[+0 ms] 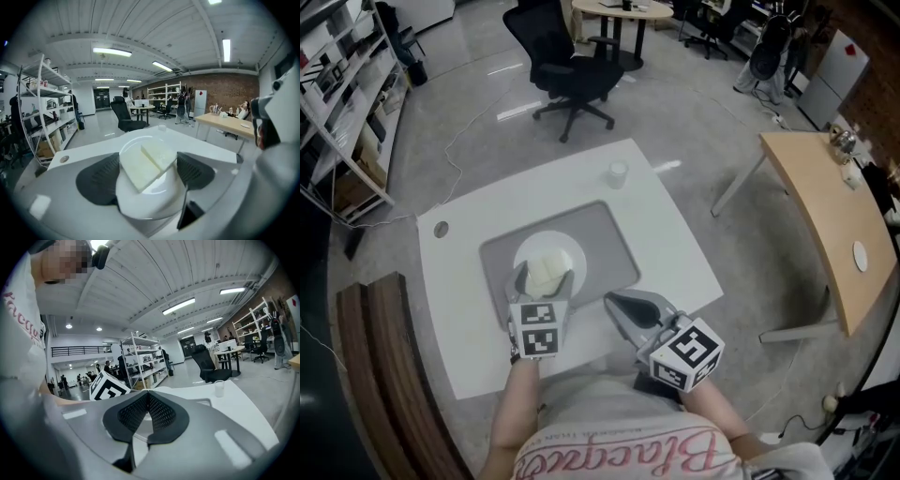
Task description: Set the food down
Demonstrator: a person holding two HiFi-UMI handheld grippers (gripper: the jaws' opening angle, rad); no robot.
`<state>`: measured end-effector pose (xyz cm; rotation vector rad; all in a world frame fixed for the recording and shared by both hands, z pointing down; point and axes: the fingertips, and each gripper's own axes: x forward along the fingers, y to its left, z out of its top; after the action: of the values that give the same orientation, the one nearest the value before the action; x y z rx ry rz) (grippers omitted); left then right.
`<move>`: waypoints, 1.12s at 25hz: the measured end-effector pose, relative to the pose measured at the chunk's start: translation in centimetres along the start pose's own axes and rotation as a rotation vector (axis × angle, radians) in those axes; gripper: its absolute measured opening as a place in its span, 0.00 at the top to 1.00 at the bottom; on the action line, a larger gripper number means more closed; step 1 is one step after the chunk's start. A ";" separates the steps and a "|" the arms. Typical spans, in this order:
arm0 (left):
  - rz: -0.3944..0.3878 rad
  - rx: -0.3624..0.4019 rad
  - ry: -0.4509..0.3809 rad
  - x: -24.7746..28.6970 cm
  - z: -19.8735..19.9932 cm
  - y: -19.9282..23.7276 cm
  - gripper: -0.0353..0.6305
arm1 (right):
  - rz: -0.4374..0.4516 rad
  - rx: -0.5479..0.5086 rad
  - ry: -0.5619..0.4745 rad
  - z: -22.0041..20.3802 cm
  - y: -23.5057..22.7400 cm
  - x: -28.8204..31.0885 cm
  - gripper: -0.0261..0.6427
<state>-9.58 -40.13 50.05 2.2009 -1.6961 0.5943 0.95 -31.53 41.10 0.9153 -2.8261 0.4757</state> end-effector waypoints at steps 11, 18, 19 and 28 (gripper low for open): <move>0.045 0.019 -0.211 -6.3 5.4 -0.1 0.38 | 0.035 -0.039 -0.055 0.9 0.4 0.8 0.96; 0.056 0.009 -0.288 -10.1 6.3 -0.4 0.38 | 0.029 -0.079 -0.084 1.6 2.6 0.0 0.96; 0.056 0.007 -0.292 -10.4 6.2 -0.2 0.38 | 0.024 -0.084 -0.087 1.6 2.8 -0.1 0.96; 0.031 0.005 -0.325 -13.5 6.4 0.0 0.38 | -0.018 -0.085 -0.098 1.6 4.9 -0.6 0.96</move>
<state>-11.64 -31.85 37.81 2.3815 -1.8846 0.2559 -1.50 -28.00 38.19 0.9724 -2.8975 0.3141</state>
